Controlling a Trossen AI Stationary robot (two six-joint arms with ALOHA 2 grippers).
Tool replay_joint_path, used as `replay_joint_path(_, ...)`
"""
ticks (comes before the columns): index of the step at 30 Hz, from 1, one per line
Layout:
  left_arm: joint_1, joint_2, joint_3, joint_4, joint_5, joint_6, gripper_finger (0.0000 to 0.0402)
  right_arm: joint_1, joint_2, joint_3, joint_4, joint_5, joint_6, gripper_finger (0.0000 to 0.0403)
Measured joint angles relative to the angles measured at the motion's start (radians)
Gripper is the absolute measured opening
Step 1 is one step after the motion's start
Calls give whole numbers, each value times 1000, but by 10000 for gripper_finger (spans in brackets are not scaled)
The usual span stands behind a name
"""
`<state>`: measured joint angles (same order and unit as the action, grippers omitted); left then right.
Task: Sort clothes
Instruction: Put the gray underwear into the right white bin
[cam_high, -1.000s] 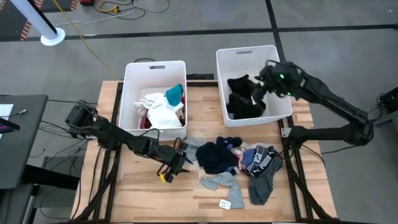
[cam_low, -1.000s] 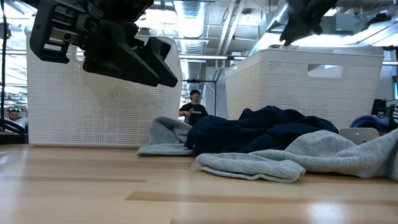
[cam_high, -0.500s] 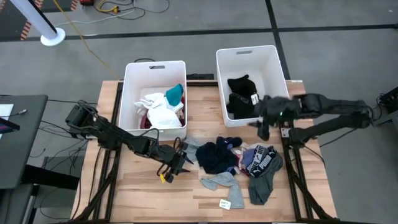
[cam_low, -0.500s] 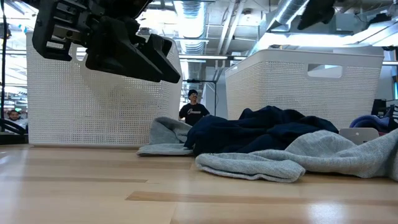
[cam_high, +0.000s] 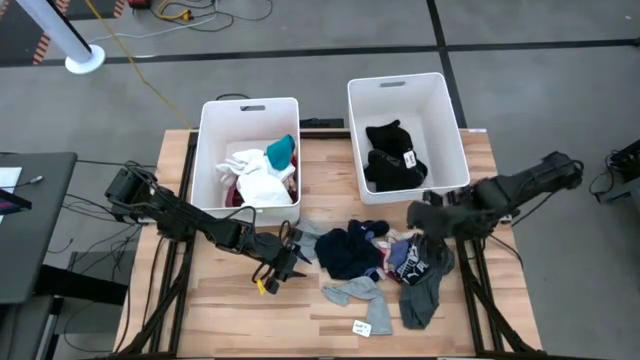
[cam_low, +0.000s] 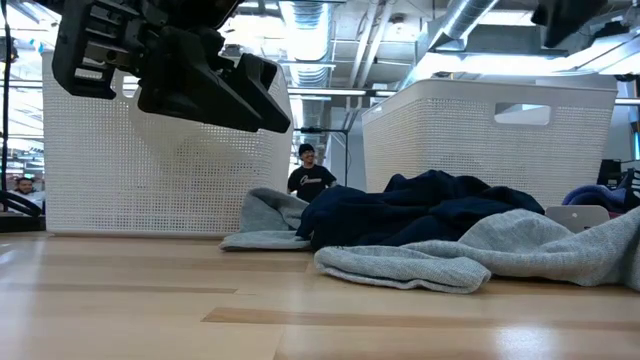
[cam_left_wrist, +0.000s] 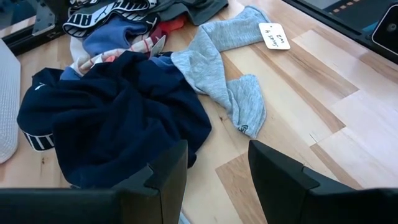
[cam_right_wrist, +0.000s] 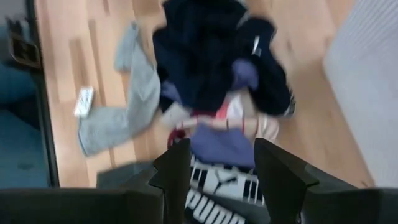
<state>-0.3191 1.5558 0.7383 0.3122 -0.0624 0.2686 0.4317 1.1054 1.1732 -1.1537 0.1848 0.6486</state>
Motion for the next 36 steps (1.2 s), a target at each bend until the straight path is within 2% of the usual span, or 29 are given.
replay_joint_path(7,0,0,0,2,0,5,164,127,96,0,-73,10,127,189)
replay_joint_path(19,0,0,0,2,0,9,164,286,278,0,-73,60,279,189)
replay_joint_path(36,0,0,0,39,0,20,164,341,498,0,-53,64,320,189)
